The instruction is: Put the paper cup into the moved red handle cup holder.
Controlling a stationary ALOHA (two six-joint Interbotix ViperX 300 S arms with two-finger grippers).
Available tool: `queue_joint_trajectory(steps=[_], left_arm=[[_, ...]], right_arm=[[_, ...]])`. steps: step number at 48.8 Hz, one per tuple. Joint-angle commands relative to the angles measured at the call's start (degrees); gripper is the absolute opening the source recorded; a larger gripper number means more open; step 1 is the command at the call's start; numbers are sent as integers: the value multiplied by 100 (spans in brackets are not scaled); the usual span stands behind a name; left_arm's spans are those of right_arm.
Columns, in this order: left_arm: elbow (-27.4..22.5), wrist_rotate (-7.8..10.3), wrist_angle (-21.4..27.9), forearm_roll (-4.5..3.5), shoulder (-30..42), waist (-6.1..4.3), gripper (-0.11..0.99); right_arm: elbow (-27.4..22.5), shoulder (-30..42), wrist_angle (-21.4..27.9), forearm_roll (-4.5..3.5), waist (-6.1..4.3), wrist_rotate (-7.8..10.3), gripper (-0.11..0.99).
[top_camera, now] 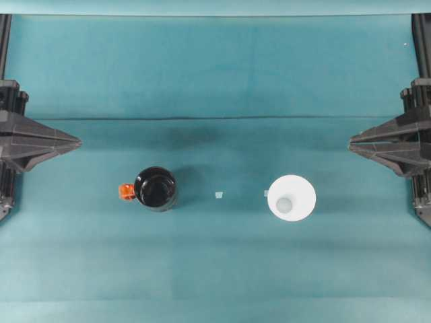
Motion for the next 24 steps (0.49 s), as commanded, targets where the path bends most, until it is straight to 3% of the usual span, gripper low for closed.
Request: queue_joint_trajectory(steps=[1, 5, 7, 16, 24], left_arm=[[-167, -185, -9, 70, 229, -105, 2], [-246, -352, 62, 70, 431, -167, 3], [-272, -439, 132, 70, 501, -193, 2], [-519, -668, 756, 70, 879, -193, 2], [-940, -773, 1960, 70, 1239, -132, 2]], right_arm=[[-18, 62, -9, 18, 9, 18, 0], [-26, 62, 290, 176, 9, 70, 1], [-26, 62, 527, 202, 9, 114, -2], [-53, 35, 1521, 202, 9, 352, -9], [-53, 26, 2118, 202, 0, 545, -9]])
